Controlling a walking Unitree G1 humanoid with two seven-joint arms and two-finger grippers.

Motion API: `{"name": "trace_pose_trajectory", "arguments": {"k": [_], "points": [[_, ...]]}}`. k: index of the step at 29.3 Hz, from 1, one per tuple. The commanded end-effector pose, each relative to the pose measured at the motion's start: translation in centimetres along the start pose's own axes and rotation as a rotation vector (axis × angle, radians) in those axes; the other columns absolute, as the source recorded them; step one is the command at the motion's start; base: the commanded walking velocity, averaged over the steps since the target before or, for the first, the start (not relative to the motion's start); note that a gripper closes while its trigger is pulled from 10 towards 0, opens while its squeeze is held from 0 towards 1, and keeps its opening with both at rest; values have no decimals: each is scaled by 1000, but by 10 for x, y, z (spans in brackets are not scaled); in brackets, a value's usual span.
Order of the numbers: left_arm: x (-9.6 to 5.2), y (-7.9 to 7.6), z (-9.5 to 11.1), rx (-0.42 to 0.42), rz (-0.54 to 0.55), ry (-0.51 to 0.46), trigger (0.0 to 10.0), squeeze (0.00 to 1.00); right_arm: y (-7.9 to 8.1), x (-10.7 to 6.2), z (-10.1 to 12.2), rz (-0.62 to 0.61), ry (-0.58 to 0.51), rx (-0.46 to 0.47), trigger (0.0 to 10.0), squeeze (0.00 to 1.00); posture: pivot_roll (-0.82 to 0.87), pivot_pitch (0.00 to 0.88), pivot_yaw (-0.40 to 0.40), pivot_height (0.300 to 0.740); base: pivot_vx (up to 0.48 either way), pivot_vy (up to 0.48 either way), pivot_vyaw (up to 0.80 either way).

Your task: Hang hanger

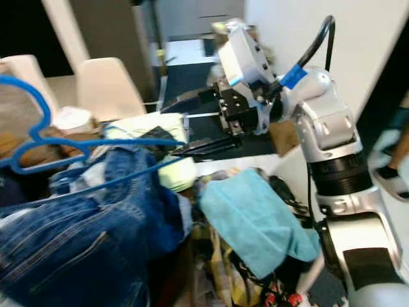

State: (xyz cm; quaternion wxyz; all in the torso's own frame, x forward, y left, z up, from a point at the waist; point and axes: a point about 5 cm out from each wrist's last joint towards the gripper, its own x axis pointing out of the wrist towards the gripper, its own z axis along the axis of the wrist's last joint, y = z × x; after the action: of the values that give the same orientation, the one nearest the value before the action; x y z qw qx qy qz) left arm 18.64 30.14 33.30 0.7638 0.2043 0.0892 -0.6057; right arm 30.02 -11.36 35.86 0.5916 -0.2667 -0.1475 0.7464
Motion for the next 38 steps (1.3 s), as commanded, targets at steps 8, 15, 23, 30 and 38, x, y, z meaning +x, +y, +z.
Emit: {"name": "trace_pose_trajectory", "arguments": {"k": [8, 15, 23, 30, 38], "points": [[20, -5, 12, 54, -137, 14, 10000, 0, 6, -11, 31, 52, -59, -77, 10000, 0, 12, 6, 43, 740, 0, 0, -395], [27, 1, 11, 113, -141, 25, 10000, 0, 16, 7, 37, 138, -51, -61, 10000, 0, 1, 3, 44, 740, 0, 0, 0], [32, 5, 11, 156, -130, 27, 10000, 0, 18, 20, 30, 157, 0, 21, 10000, 0, -8, 2, 42, 740, 0, 0, 0], [34, 7, 11, 177, -113, 24, 10000, 0, 20, 39, 15, 133, 56, 118, 10000, 0, -10, 0, 36, 740, 0, 0, 0], [37, 11, 10, 200, -80, 42, 10000, 0, 21, 60, 2, 92, 111, 204, 10000, 0, -14, 0, 34, 740, 0, 0, 0]]}}
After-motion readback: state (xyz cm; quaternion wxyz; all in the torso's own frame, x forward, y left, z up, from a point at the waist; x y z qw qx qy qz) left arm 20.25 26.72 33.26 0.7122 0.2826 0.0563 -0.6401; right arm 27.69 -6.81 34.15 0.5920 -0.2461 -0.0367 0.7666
